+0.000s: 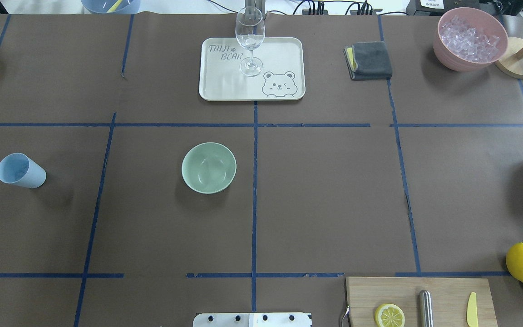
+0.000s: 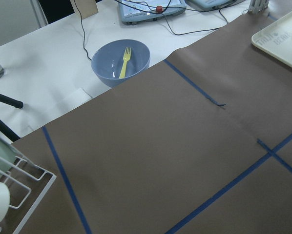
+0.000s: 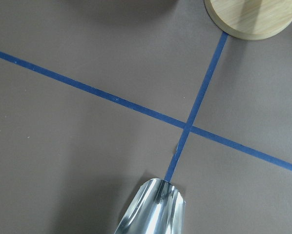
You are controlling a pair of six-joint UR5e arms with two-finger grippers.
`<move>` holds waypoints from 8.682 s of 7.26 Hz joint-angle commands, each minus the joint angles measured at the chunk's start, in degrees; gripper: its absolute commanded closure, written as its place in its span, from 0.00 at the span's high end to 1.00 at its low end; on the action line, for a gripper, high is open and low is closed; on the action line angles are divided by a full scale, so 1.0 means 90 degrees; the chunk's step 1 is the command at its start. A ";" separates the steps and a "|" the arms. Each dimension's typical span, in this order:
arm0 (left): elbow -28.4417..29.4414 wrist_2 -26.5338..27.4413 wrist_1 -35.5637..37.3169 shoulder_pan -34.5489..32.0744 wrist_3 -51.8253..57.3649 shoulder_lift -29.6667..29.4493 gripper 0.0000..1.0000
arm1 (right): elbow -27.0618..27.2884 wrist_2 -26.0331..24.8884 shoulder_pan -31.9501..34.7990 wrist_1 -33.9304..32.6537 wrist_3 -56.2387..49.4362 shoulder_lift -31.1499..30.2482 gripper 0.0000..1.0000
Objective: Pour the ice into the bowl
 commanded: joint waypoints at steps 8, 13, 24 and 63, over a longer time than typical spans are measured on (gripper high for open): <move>-0.0151 0.7827 -0.2678 0.5730 -0.3657 0.1636 1.00 | 0.0110 -0.0008 0.0055 0.0011 0.0012 -0.0296 1.00; 0.0503 1.0244 -0.2679 0.7491 -0.4675 0.1676 1.00 | 0.0139 -0.0008 0.0114 0.0011 -0.0008 -0.0413 1.00; 0.1734 1.0804 -0.2650 0.7885 -0.4910 0.0818 1.00 | 0.0120 -0.0018 0.0133 0.0011 -0.0017 -0.0443 1.00; 0.1305 0.8440 -0.1273 0.6750 0.4282 -0.2620 0.00 | 0.0051 -0.0087 0.0299 0.0001 0.0109 -0.0423 1.00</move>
